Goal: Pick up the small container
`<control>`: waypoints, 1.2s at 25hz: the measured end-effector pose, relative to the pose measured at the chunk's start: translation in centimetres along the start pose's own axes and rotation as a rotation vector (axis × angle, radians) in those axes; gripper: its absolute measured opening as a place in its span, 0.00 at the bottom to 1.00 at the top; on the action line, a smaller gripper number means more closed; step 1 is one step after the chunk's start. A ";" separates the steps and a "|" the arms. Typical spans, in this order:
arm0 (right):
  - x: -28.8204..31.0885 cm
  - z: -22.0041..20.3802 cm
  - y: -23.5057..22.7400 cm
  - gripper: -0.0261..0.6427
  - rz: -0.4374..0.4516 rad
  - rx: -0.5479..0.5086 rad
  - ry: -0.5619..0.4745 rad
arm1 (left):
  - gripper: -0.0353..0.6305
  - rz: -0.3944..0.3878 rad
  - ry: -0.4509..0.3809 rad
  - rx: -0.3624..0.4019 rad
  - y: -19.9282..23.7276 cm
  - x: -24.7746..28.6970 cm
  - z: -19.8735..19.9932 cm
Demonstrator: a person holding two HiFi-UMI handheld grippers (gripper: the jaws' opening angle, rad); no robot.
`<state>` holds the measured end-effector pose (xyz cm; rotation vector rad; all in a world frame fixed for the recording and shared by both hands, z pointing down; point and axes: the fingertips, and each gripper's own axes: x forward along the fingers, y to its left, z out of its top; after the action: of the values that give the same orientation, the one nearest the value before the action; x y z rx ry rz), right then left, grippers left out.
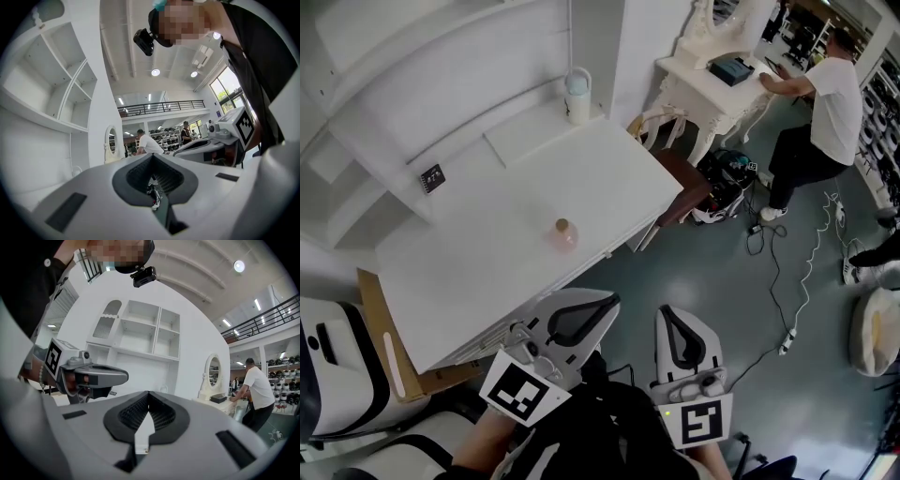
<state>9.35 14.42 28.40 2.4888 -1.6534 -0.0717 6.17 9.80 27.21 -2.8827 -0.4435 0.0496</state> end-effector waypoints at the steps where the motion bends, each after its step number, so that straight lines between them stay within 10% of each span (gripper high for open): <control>1: 0.7 0.0 -0.4 0.04 0.004 -0.003 0.001 | 0.05 0.004 0.001 -0.001 0.6 0.5 -0.2; 30: 9.1 -1.1 -0.2 0.04 0.208 -0.026 0.029 | 0.05 0.248 0.084 -0.042 9.5 -0.7 -3.8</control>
<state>13.27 6.21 29.83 2.2730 -1.8748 -0.0330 8.52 -0.09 28.79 -2.9508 -0.0713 -0.0402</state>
